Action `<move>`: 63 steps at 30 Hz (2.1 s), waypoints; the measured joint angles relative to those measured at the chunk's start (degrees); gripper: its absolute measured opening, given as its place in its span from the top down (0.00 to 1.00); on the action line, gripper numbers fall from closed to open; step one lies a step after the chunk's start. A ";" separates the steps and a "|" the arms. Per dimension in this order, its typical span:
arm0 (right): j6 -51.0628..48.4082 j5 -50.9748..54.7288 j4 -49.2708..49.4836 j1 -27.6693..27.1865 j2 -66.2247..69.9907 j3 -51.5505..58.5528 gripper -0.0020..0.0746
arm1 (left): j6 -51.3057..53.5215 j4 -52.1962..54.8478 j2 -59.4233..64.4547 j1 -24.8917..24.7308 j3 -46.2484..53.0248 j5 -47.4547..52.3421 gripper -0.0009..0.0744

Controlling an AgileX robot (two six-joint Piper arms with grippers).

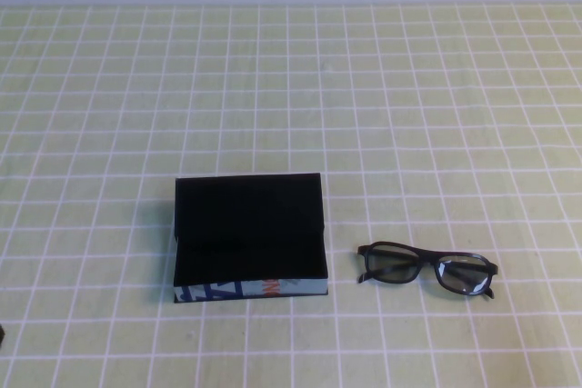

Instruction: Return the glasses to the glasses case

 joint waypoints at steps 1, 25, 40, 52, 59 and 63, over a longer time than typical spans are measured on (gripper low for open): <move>0.00 -3.77 0.00 0.00 0.00 0.00 1.00 | -0.08 0.00 0.00 0.00 0.00 -3.12 0.99; 8.53 -64.50 0.33 0.00 -0.09 -5.17 1.00 | -7.27 -0.33 -0.19 0.00 -0.94 -60.94 0.99; 15.90 -8.42 -7.50 -0.03 19.32 -42.73 1.00 | -7.12 4.92 14.26 0.00 -27.40 -25.67 0.99; 16.04 12.57 -6.58 -0.03 44.41 -43.41 1.00 | -6.76 5.79 23.02 0.00 -28.05 -7.77 0.99; -1.40 19.58 4.70 1.60 58.23 -46.50 1.00 | -8.70 5.54 24.39 0.00 -28.05 4.38 0.99; -18.63 27.83 11.52 4.98 66.99 -54.29 1.00 | -10.42 4.84 26.04 0.00 -28.05 8.44 0.99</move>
